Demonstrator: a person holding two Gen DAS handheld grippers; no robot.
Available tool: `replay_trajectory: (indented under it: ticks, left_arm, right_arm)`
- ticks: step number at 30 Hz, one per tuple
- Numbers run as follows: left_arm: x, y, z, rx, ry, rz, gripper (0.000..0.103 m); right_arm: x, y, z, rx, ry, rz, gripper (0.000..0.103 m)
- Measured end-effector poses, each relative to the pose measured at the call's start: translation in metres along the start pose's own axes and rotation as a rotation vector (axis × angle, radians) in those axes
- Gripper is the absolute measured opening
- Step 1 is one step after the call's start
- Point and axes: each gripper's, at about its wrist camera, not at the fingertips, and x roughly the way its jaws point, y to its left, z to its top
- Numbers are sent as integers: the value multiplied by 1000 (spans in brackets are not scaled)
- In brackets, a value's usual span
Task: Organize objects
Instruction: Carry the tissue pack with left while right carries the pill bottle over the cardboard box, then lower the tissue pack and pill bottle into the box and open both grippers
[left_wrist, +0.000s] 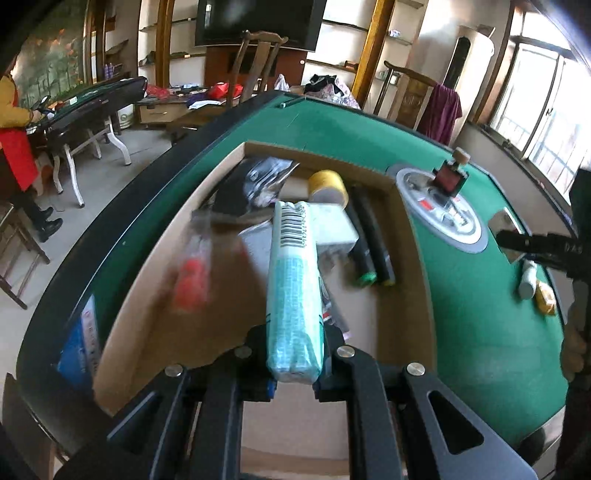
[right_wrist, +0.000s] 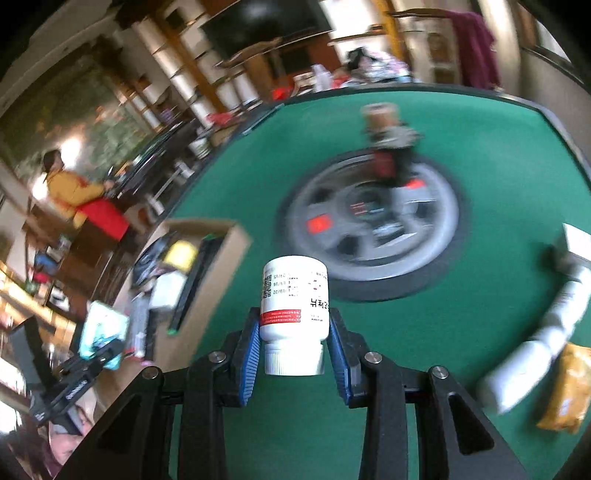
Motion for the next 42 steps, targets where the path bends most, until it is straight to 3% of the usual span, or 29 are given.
replay_trajectory:
  ticks: [9,12,15,20,22,25,33,36,42]
  left_arm:
    - [5,30,-4,-30,-5,39,15]
    - [16,44,-10,-75,39,13,15]
    - [13,48,-13,-66,18,2,16]
    - [12,49,-16,-47,2,-20,30]
    - [9,48,-16,-40,-11,-23,44]
    - [4,49,-14,-50,-30,-43,55]
    - [-22,57,-7,-108,-100,-66,77]
    - [-30,62,-5,-138,-124,-77,82]
    - [-34,63,-4,-175,-116,-97,84]
  right_arm:
    - [58,102,-20,-138,130,97,38]
    - [73,129,-24,-188,157,98,38]
    - [88,148,-30,-235,187,84,38]
    - [111,164,-35,-284,213,26,38]
    - [116,165,-37,-297,221,4,38]
    - [124,168,-41,-319,233,-29,38]
    - [130,168,-43,-342,252,-58,38]
    - [126,168,-41,-336,253,-43,45]
    - [92,163,-35,-345,158,-36,65]
